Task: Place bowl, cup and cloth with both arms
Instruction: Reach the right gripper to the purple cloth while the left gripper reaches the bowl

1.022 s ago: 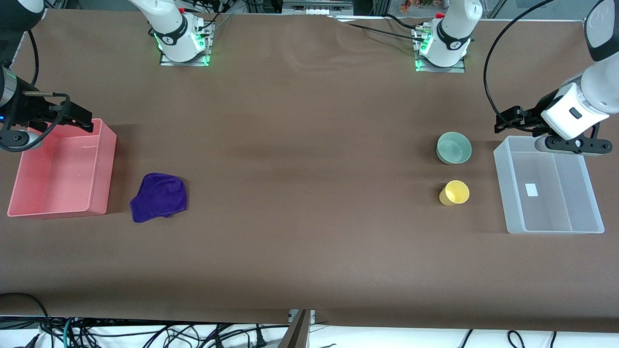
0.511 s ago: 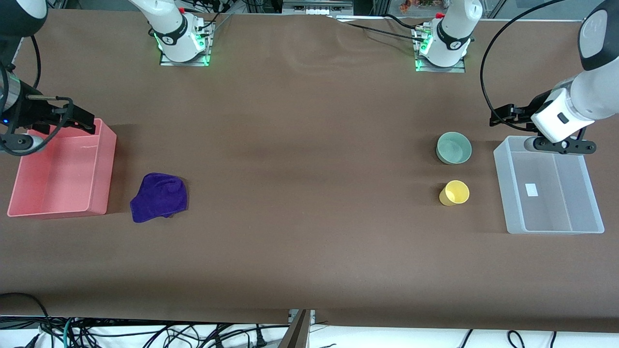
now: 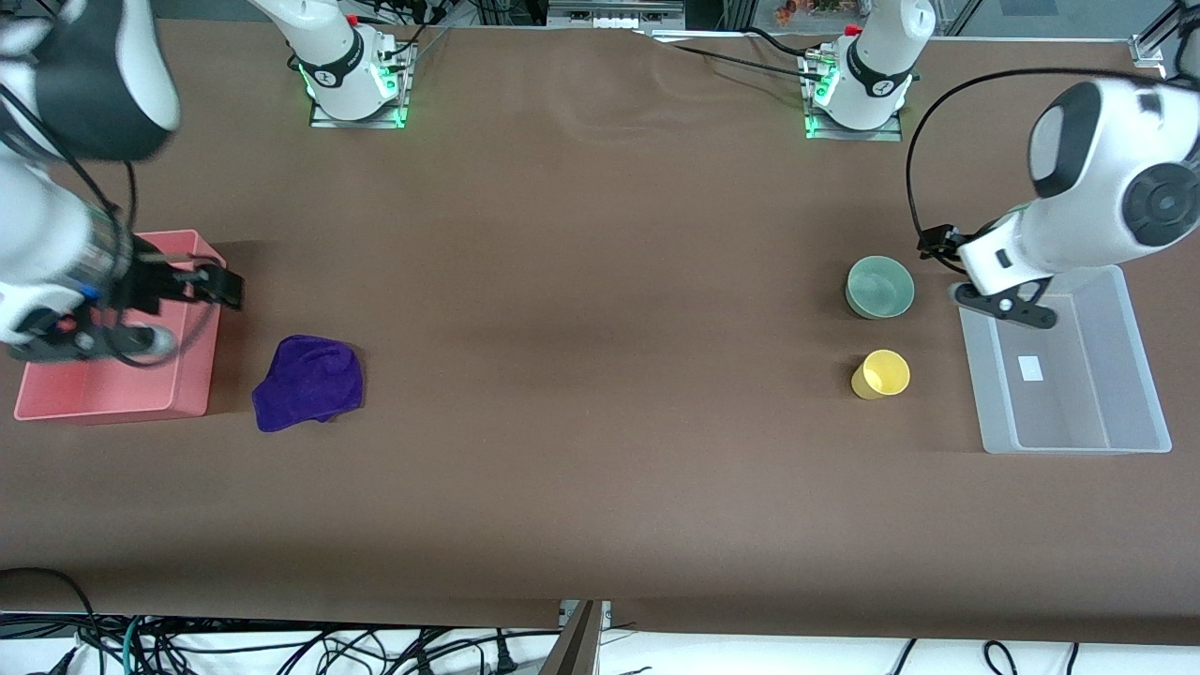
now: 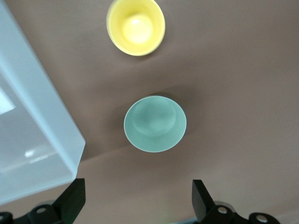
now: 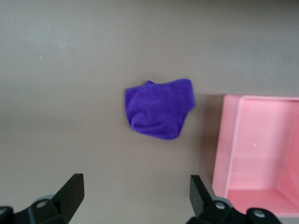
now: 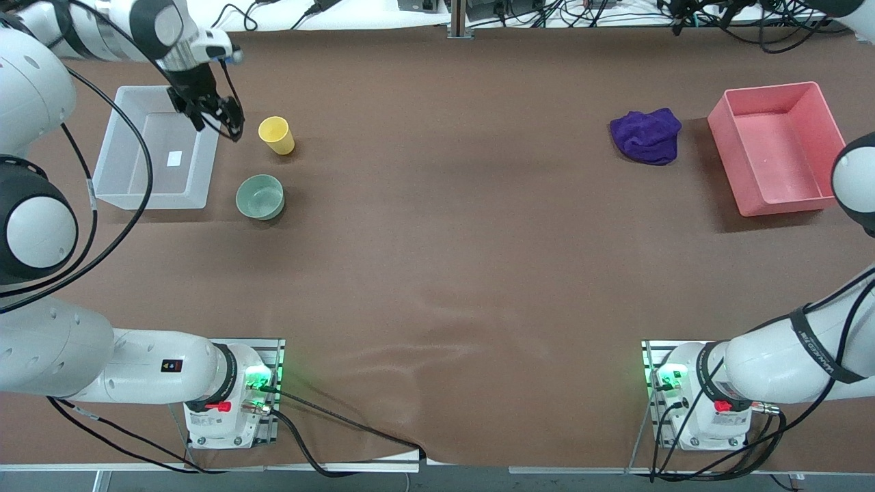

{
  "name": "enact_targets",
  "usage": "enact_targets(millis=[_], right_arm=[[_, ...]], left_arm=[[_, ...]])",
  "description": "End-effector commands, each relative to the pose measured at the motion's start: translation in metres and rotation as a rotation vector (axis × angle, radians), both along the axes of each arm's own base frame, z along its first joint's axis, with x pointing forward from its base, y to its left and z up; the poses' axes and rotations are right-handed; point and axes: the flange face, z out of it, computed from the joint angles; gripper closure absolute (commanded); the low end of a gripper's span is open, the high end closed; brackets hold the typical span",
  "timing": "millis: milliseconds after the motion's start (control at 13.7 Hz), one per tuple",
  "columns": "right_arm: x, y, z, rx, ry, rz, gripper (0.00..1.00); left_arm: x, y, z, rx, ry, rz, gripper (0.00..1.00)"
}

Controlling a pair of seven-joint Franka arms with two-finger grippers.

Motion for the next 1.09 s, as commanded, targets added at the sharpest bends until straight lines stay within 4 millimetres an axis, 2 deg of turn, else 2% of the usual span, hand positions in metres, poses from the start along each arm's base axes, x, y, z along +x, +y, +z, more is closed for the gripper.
enact_targets(millis=[0, 73, 219, 365, 438, 511, 657, 730, 1022], right_arm=[[0.007, -0.004, -0.049, 0.006, -0.011, 0.001, 0.0], [0.008, -0.001, -0.08, 0.01, -0.021, 0.014, 0.0], [0.007, 0.0, -0.127, 0.02, -0.058, 0.025, 0.0], [-0.002, 0.001, -0.175, 0.026, -0.073, 0.035, 0.0], [-0.008, 0.002, -0.196, 0.028, -0.085, 0.041, 0.0], [-0.014, 0.002, -0.217, 0.029, -0.101, 0.049, 0.0], [-0.026, 0.002, -0.25, 0.04, -0.151, 0.063, 0.0], [-0.031, 0.001, -0.259, 0.043, -0.164, 0.069, 0.0], [-0.047, -0.006, -0.305, 0.042, -0.181, 0.102, 0.0]], left_arm=[[-0.026, 0.005, -0.065, -0.052, -0.049, -0.205, 0.0], [-0.03, 0.006, -0.091, -0.072, -0.087, -0.281, 0.0], [-0.03, 0.012, -0.13, -0.094, -0.144, -0.372, 0.0], [-0.028, 0.017, -0.157, -0.106, -0.158, -0.416, 0.0], [-0.03, 0.021, -0.168, -0.109, -0.158, -0.414, 0.05], [-0.03, 0.02, -0.173, -0.111, -0.16, -0.421, 0.28], [-0.034, 0.02, -0.185, -0.123, -0.135, -0.444, 0.92], [-0.034, 0.02, -0.187, -0.124, -0.132, -0.445, 1.0], [-0.03, 0.017, -0.18, -0.125, -0.139, -0.459, 1.0]])
